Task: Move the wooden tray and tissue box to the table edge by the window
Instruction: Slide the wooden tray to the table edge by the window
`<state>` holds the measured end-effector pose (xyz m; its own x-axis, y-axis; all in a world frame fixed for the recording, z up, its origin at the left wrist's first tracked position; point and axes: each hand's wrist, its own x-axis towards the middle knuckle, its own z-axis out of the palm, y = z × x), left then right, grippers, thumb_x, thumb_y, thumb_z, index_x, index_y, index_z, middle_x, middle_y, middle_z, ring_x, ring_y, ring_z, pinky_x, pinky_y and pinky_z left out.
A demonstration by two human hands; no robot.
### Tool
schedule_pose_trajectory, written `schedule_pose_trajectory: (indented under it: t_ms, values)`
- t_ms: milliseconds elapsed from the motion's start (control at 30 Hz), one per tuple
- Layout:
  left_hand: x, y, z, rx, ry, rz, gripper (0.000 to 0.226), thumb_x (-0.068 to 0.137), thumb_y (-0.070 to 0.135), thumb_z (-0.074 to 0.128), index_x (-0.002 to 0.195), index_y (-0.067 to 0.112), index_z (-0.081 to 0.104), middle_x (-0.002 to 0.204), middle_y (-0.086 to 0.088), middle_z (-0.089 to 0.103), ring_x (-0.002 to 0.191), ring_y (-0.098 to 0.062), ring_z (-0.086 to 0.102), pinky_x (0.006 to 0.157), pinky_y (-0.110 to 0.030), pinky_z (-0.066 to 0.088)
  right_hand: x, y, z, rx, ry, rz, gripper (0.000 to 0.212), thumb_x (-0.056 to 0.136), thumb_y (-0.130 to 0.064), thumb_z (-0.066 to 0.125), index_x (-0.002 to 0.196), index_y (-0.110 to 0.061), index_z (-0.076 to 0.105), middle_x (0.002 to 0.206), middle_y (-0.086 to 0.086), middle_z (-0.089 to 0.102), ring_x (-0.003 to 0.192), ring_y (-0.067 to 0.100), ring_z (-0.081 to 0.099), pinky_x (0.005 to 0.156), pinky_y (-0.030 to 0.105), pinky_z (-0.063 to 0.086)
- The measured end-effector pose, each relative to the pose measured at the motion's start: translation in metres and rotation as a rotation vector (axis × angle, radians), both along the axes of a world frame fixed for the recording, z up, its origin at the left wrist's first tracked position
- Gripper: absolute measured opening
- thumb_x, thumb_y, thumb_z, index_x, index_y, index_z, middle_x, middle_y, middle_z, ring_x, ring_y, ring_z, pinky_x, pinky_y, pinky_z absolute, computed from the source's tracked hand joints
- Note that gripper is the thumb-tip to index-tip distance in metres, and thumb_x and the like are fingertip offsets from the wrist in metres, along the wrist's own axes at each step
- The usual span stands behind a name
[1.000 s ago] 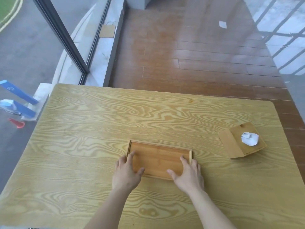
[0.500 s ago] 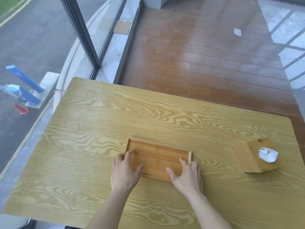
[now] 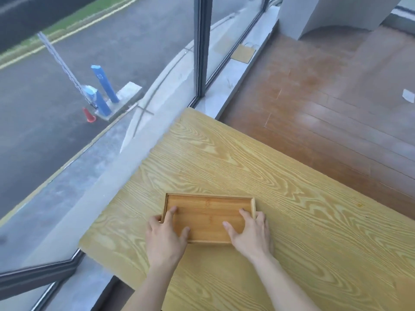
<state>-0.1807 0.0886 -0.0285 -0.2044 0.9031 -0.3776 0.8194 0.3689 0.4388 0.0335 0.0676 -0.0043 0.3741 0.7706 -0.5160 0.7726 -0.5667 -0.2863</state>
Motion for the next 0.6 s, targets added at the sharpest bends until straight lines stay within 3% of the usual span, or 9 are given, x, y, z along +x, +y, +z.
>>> schedule_pose_trajectory:
  t_ms: [333, 433, 600]
  values:
    - [-0.080, 0.021, -0.002, -0.038, -0.080, 0.280, 0.055, 0.087, 0.055, 0.063, 0.138, 0.043, 0.045, 0.118, -0.004, 0.043, 0.108, -0.029, 0.059, 0.082, -0.039, 0.052, -0.090, 0.121, 0.000, 0.067, -0.048, 0.289, 0.077, 0.090, -0.072, 0.056, 0.151, -0.025, 0.050, 0.144, 0.013, 0.043, 0.132, 0.033, 0.043, 0.105, 0.047, 0.048]
    - [-0.093, 0.024, -0.004, -0.051, -0.114, 0.304, 0.054, 0.087, 0.054, 0.063, 0.137, 0.043, 0.046, 0.112, 0.001, 0.039, 0.093, -0.026, 0.064, 0.082, -0.037, 0.053, -0.113, 0.151, 0.000, 0.078, -0.072, 0.360, 0.076, 0.090, -0.071, 0.056, 0.149, -0.023, 0.052, 0.147, 0.016, 0.041, 0.135, 0.036, 0.039, 0.109, 0.051, 0.045]
    - [-0.105, 0.031, -0.009, -0.074, -0.160, 0.326, 0.055, 0.085, 0.055, 0.064, 0.136, 0.041, 0.046, 0.109, -0.001, 0.044, 0.087, -0.026, 0.065, 0.087, -0.039, 0.052, -0.141, 0.190, -0.006, 0.117, -0.123, 0.484, 0.072, 0.090, -0.069, 0.058, 0.146, -0.024, 0.055, 0.155, 0.019, 0.038, 0.141, 0.040, 0.035, 0.114, 0.053, 0.037]
